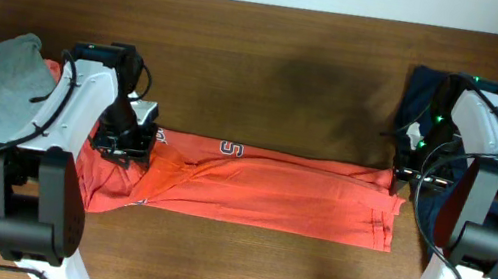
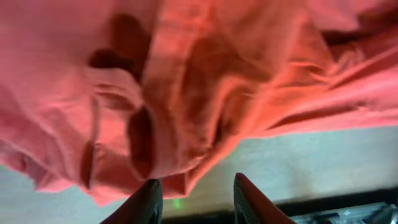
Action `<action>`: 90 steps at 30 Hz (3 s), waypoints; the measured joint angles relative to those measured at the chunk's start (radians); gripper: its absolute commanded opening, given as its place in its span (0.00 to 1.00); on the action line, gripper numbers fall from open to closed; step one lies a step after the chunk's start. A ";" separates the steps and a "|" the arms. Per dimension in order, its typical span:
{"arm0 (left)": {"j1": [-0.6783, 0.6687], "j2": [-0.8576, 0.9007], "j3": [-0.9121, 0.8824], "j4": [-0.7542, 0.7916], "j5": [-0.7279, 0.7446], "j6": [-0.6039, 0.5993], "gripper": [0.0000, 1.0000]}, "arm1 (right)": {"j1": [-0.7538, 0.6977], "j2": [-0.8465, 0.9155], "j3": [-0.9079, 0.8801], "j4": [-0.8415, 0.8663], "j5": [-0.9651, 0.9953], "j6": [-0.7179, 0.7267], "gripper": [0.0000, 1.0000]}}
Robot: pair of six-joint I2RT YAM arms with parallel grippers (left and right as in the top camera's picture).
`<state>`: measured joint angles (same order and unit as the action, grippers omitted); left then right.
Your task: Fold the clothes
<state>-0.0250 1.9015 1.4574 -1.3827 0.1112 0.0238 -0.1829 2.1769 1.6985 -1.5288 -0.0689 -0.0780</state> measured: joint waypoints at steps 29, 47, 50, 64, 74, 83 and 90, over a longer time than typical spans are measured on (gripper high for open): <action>0.072 -0.005 -0.034 0.333 -0.237 -0.175 0.15 | 0.000 0.000 0.000 0.000 0.000 0.000 0.45; 0.071 -0.005 -0.034 0.215 -0.225 -0.190 0.36 | 0.000 0.000 0.000 0.006 0.000 0.000 0.45; 0.071 -0.005 -0.034 0.217 -0.219 -0.194 0.32 | 0.000 0.000 0.000 0.019 0.000 0.001 0.45; 0.071 -0.005 -0.148 0.380 -0.221 -0.201 0.31 | 0.000 0.000 0.000 0.026 -0.026 -0.001 0.45; 0.071 -0.005 -0.265 0.457 -0.240 -0.201 0.32 | -0.017 0.000 0.000 0.027 -0.091 -0.030 0.58; 0.071 -0.005 -0.265 0.452 -0.242 -0.201 0.33 | -0.151 0.000 -0.002 0.020 -0.222 -0.114 0.61; 0.071 -0.005 -0.265 0.452 -0.242 -0.201 0.33 | -0.156 -0.003 -0.138 0.101 -0.264 -0.154 0.61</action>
<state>0.0463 1.8961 1.1923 -0.9302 -0.1310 -0.1776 -0.3386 2.1738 1.5600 -1.4281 -0.3328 -0.2321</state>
